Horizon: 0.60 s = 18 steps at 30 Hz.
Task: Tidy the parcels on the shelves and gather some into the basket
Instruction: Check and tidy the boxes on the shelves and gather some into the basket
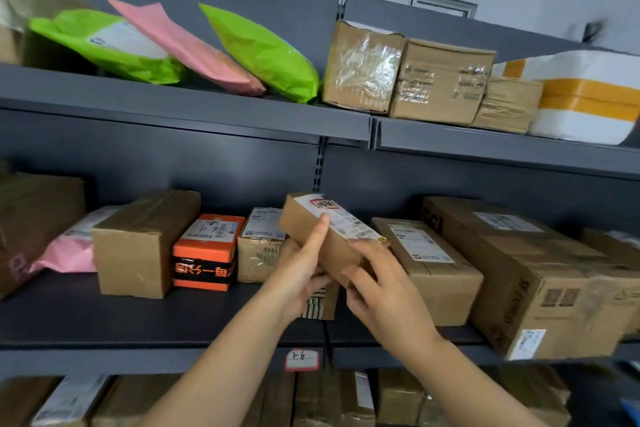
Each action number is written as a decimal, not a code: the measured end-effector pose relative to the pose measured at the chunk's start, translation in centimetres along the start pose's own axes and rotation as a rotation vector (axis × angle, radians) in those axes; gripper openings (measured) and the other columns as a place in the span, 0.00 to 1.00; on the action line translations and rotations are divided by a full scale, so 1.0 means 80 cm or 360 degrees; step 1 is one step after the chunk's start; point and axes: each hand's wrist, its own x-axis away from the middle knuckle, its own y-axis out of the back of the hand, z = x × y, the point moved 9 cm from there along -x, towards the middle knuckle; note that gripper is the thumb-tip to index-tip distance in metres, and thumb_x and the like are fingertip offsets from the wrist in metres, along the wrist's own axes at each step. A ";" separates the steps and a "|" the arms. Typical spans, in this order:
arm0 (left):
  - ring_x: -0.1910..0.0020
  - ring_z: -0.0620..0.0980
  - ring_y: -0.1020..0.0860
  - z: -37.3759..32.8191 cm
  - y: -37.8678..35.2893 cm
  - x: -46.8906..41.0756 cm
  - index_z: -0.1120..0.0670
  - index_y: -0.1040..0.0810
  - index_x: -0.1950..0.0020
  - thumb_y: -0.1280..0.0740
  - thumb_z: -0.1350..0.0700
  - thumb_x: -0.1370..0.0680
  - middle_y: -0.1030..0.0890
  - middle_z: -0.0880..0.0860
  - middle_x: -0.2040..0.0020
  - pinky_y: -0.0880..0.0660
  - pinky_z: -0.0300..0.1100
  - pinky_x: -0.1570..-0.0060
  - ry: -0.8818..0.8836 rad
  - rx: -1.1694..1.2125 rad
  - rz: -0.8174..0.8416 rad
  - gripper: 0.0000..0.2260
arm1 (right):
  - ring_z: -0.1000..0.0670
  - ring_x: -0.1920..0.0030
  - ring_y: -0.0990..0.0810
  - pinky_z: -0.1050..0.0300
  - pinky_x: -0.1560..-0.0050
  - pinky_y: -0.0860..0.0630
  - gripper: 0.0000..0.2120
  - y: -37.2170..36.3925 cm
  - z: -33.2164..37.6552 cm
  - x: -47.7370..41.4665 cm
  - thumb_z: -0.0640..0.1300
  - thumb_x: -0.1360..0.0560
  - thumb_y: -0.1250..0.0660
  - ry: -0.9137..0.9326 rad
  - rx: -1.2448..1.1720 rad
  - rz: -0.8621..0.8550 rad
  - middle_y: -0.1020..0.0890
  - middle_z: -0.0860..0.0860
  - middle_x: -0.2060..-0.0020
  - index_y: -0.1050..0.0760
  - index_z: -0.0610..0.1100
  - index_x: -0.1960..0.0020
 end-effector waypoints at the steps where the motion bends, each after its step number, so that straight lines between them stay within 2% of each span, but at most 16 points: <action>1: 0.46 0.51 0.20 0.002 0.008 -0.001 0.48 0.32 0.37 0.31 0.47 0.26 0.20 0.51 0.45 0.21 0.46 0.51 -0.0012 0.0051 -0.0056 0.20 | 0.46 0.41 0.26 0.54 0.46 0.22 0.14 -0.005 0.003 0.001 0.40 0.30 0.32 0.0045 -0.0007 0.0035 0.26 0.45 0.42 0.28 0.41 0.46; 3: 0.46 0.52 0.20 0.004 0.023 -0.003 0.50 0.33 0.35 0.30 0.54 0.25 0.19 0.53 0.44 0.21 0.49 0.49 -0.0046 0.0068 -0.0139 0.22 | 0.48 0.44 0.23 0.57 0.51 0.20 0.16 -0.016 0.002 0.006 0.49 0.29 0.33 0.0044 -0.0009 0.0154 0.22 0.46 0.45 0.28 0.43 0.44; 6: 0.46 0.52 0.19 0.002 0.033 -0.001 0.52 0.31 0.34 0.32 0.59 0.24 0.18 0.54 0.45 0.21 0.49 0.50 -0.0075 0.0077 -0.0134 0.19 | 0.54 0.42 0.25 0.61 0.44 0.25 0.22 -0.021 -0.029 0.013 0.60 0.28 0.37 -0.0323 -0.0215 0.0195 0.21 0.51 0.44 0.26 0.46 0.41; 9: 0.45 0.52 0.19 -0.006 0.027 0.005 0.51 0.30 0.34 0.34 0.60 0.23 0.17 0.52 0.45 0.22 0.51 0.46 -0.0119 -0.0006 -0.0057 0.18 | 0.58 0.40 0.28 0.64 0.40 0.29 0.20 -0.019 -0.068 0.019 0.55 0.26 0.34 -0.0764 -0.0488 0.0141 0.24 0.55 0.41 0.27 0.48 0.37; 11: 0.45 0.51 0.19 -0.006 0.022 0.007 0.49 0.31 0.33 0.34 0.60 0.23 0.17 0.51 0.45 0.24 0.53 0.42 -0.0142 -0.0091 -0.0015 0.20 | 0.62 0.41 0.30 0.72 0.44 0.32 0.23 -0.023 -0.082 0.025 0.52 0.26 0.32 -0.0963 -0.0626 0.0198 0.26 0.59 0.41 0.31 0.51 0.33; 12: 0.45 0.50 0.19 -0.007 0.018 0.009 0.48 0.31 0.32 0.34 0.60 0.23 0.17 0.50 0.45 0.24 0.54 0.42 -0.0157 -0.0123 0.0009 0.20 | 0.63 0.42 0.29 0.74 0.46 0.32 0.24 -0.026 -0.086 0.028 0.52 0.26 0.31 -0.1047 -0.0731 0.0219 0.27 0.60 0.41 0.33 0.53 0.32; 15: 0.44 0.48 0.20 -0.003 0.009 0.012 0.46 0.31 0.32 0.34 0.60 0.23 0.18 0.48 0.43 0.24 0.53 0.41 -0.0176 -0.0241 0.0046 0.21 | 0.64 0.43 0.25 0.68 0.45 0.25 0.25 -0.028 -0.086 0.036 0.48 0.27 0.29 -0.1150 -0.1009 0.0217 0.24 0.64 0.44 0.35 0.58 0.33; 18: 0.43 0.47 0.21 -0.002 0.000 0.017 0.45 0.30 0.32 0.35 0.58 0.22 0.19 0.46 0.42 0.24 0.51 0.41 -0.0225 -0.0364 0.0030 0.20 | 0.64 0.42 0.25 0.66 0.44 0.25 0.26 -0.020 -0.085 0.043 0.47 0.28 0.28 -0.1137 -0.1053 0.0170 0.25 0.67 0.45 0.35 0.59 0.35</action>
